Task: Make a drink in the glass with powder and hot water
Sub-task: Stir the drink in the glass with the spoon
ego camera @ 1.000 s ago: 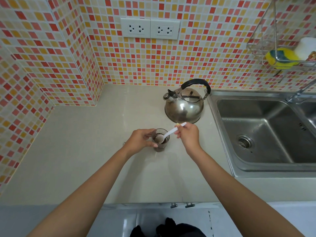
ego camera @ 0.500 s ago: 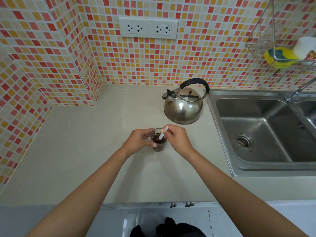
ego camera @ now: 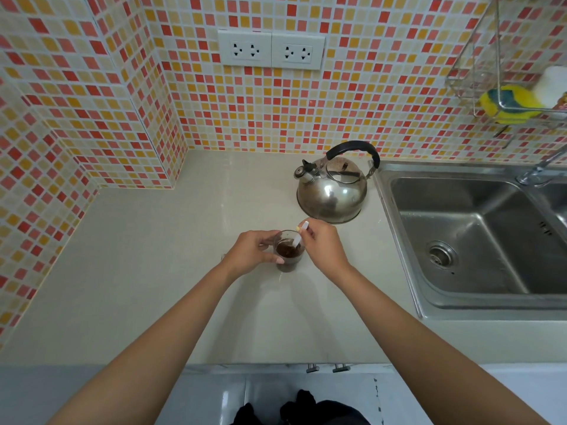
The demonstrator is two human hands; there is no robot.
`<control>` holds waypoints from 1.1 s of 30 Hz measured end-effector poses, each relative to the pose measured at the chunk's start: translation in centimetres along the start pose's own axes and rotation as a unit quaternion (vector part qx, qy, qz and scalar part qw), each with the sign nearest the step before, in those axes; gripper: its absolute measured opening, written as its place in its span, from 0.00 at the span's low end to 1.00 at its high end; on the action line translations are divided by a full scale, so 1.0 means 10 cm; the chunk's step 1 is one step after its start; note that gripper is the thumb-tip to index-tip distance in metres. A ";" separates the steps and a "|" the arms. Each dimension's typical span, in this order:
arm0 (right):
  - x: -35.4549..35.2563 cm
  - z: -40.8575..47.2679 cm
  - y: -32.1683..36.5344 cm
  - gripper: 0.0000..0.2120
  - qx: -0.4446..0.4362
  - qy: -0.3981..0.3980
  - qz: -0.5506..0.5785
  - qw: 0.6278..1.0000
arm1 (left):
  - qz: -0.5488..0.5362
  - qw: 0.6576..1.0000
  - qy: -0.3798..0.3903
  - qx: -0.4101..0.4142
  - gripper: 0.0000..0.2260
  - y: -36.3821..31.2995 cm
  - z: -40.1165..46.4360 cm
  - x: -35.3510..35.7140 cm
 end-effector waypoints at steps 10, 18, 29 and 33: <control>0.02 0.00 0.02 0.10 0.010 -0.002 0.000 1.000 | 0.007 1.000 0.006 0.003 0.27 0.03 0.01 -0.01; 0.05 -0.02 0.02 0.12 0.058 -0.025 0.068 0.996 | 0.013 1.000 0.010 0.000 0.26 0.02 0.02 -0.01; 0.04 -0.01 0.01 0.07 0.106 -0.056 0.104 0.987 | 0.009 1.000 0.017 -0.003 0.25 0.00 0.01 -0.01; 0.03 -0.03 -0.04 0.08 0.154 -0.069 0.146 0.975 | 0.007 1.000 0.013 -0.011 0.26 0.01 0.01 0.00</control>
Point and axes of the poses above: each hand's wrist, its own z-axis towards the middle knuckle, its own x-axis out of the palm, y = z × x, the point moved 1 cm from there along z, towards the middle knuckle, and after that the axes turned 12 degrees about y, right-handed, at the moved point
